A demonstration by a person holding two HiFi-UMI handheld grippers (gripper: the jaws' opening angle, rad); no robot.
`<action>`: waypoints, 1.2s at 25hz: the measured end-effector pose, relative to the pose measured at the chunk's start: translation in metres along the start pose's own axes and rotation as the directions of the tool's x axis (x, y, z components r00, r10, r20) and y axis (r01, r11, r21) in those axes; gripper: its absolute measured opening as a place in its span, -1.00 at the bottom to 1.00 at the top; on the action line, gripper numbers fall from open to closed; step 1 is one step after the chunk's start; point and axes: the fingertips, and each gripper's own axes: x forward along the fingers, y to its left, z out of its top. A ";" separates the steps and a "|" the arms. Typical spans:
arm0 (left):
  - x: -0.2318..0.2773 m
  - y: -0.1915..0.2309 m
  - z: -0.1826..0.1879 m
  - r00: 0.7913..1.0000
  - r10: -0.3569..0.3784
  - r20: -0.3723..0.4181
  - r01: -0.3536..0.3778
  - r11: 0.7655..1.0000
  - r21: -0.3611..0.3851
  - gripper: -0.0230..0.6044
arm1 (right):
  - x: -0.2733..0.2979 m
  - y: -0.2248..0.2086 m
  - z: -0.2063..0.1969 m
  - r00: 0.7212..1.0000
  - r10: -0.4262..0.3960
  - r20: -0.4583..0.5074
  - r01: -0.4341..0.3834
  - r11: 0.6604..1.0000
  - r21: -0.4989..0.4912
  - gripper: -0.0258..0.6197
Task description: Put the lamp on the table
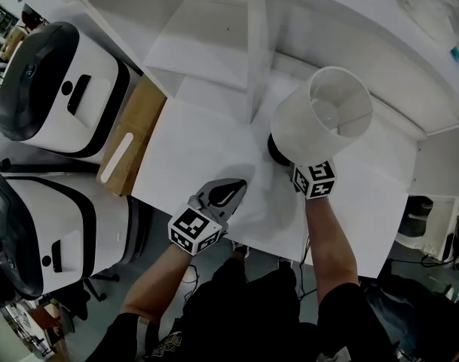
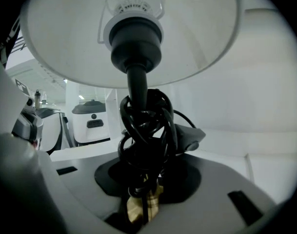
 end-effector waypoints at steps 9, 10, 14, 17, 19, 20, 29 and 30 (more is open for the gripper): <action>-0.006 -0.011 -0.004 1.000 -0.018 0.008 0.018 1.000 -0.005 -0.91 | -0.022 -0.001 -0.006 0.999 -0.048 -0.012 0.049 0.998 0.039 -0.48; -0.006 -0.013 -0.003 1.000 -0.023 0.011 0.023 1.000 -0.005 -0.91 | -0.026 -0.001 -0.007 0.998 -0.056 -0.016 0.057 0.997 0.047 -0.47; -0.009 -0.022 -0.002 0.999 -0.036 0.018 0.036 0.999 -0.005 -0.91 | -0.054 0.002 -0.022 0.994 -0.090 -0.058 0.094 0.993 0.069 -0.46; -0.009 -0.031 -0.001 0.999 -0.041 0.022 0.041 0.999 -0.001 -0.91 | -0.087 0.001 -0.028 0.990 -0.121 -0.072 0.127 0.987 0.095 -0.47; -0.011 -0.038 -0.001 0.999 -0.038 0.025 0.038 0.999 -0.001 -0.91 | -0.111 0.001 -0.028 0.988 -0.137 -0.072 0.145 0.982 0.118 -0.47; -0.012 -0.043 -0.001 0.999 -0.033 0.026 0.033 0.999 -0.005 -0.91 | -0.124 0.002 -0.027 0.988 -0.139 -0.071 0.147 0.981 0.128 -0.48; -0.012 -0.106 0.003 0.999 0.020 0.039 -0.019 1.000 -0.016 -0.91 | -0.219 0.031 0.012 0.999 -0.031 -0.011 0.033 0.982 0.187 -0.83; -0.012 -0.114 0.003 0.999 0.026 0.040 -0.025 0.999 -0.019 -0.91 | -0.228 0.035 0.015 1.000 -0.017 -0.007 0.018 0.981 0.191 -0.83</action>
